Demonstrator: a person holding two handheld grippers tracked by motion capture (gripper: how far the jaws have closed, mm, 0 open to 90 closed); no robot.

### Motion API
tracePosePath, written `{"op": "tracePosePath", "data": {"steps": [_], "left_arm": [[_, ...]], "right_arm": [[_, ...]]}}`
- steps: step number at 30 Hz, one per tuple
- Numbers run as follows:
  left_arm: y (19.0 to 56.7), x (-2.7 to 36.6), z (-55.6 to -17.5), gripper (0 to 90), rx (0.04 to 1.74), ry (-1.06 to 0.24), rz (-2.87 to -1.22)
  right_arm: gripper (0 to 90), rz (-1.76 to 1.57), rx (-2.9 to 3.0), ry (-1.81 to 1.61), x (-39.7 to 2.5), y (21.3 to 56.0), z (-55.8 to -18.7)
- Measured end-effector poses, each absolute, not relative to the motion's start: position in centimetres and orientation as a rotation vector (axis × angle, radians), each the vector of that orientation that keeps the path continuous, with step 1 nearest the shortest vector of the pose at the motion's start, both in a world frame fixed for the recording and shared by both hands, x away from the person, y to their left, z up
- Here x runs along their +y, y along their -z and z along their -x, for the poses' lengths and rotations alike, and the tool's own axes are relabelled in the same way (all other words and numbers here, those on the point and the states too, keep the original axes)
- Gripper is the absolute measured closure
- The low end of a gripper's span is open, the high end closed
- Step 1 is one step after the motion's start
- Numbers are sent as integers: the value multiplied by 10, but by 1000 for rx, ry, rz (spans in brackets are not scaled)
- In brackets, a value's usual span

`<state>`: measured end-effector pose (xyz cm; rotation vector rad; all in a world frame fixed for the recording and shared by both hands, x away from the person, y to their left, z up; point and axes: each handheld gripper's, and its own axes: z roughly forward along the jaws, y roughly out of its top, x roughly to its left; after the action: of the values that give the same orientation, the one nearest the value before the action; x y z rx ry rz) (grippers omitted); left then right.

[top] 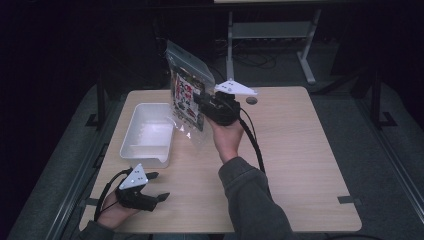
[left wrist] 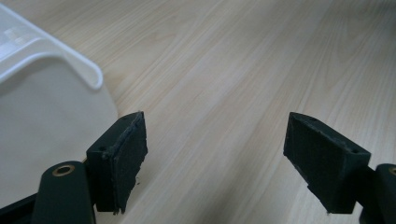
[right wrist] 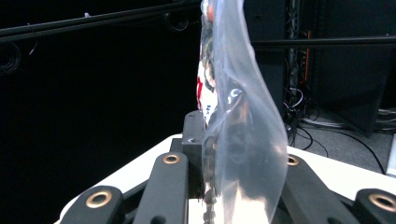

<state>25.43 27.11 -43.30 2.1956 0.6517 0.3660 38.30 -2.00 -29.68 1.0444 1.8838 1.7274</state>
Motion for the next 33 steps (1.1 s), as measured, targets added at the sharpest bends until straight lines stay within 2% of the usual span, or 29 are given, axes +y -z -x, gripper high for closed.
{"op": "tracePosePath", "data": {"steps": [20,33], "left_arm": [[434,284,-258,212,675,-376,-2198],[433,285,-258,215,678,-383,-2194]], "right_arm": [[747,-1015,1852,-1731,57,290,-414],[747,-1060,1839,-1671,101,311,-432]]}}
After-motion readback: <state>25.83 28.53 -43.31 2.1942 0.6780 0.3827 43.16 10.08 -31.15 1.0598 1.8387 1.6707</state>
